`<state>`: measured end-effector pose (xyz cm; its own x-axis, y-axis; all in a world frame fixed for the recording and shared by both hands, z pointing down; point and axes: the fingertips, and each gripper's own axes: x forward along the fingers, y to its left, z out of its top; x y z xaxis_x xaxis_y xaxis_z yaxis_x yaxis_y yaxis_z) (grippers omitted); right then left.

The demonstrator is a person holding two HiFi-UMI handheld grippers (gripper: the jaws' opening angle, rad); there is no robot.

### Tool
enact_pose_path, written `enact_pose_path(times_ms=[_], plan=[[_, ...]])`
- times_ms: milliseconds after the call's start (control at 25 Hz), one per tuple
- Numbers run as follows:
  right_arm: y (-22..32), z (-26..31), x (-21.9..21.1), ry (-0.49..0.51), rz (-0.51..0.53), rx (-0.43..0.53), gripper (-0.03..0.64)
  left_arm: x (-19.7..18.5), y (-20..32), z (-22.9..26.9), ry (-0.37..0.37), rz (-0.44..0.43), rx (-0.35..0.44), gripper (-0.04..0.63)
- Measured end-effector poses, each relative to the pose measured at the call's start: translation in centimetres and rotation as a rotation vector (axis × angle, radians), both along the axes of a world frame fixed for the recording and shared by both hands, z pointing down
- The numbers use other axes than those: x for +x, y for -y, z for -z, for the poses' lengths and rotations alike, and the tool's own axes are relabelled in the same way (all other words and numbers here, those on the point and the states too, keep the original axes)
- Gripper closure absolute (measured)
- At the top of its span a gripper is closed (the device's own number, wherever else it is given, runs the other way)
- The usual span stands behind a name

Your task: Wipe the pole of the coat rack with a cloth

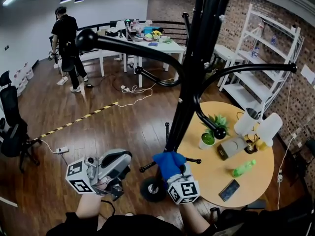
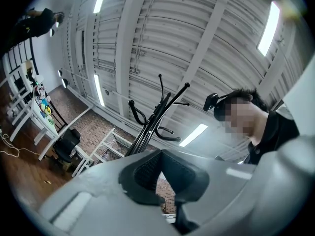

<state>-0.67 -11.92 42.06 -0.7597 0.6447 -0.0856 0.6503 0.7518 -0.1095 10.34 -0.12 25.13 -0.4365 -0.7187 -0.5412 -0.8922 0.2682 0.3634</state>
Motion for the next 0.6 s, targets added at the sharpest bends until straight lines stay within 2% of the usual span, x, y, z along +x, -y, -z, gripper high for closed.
enact_pose_path(times_ms=[120,240,360,480,600], plan=[[0.1,-5.0,-0.1,-0.111,-0.007,0.041,0.594,0.0,0.2,-0.4,-0.009,-0.009,-0.002,0.595],[0.2,-7.0,-0.1,-0.142,-0.006,0.062,0.594,0.1,0.2,-0.3,-0.009,-0.010,-0.001,0.595],[0.2,-7.0,-0.2,-0.156,-0.015,0.069,0.594,0.1,0.2,-0.5,-0.012,-0.006,0.004,0.595],[0.2,-6.5,-0.3,-0.209,-0.015,0.026,0.594,0.2,0.1,-0.5,-0.014,-0.003,0.004,0.595],[0.4,-2.9,-0.3,-0.174,-0.022,-0.037,0.594,0.5,-0.1,-0.6,-0.009,0.000,0.007,0.595]])
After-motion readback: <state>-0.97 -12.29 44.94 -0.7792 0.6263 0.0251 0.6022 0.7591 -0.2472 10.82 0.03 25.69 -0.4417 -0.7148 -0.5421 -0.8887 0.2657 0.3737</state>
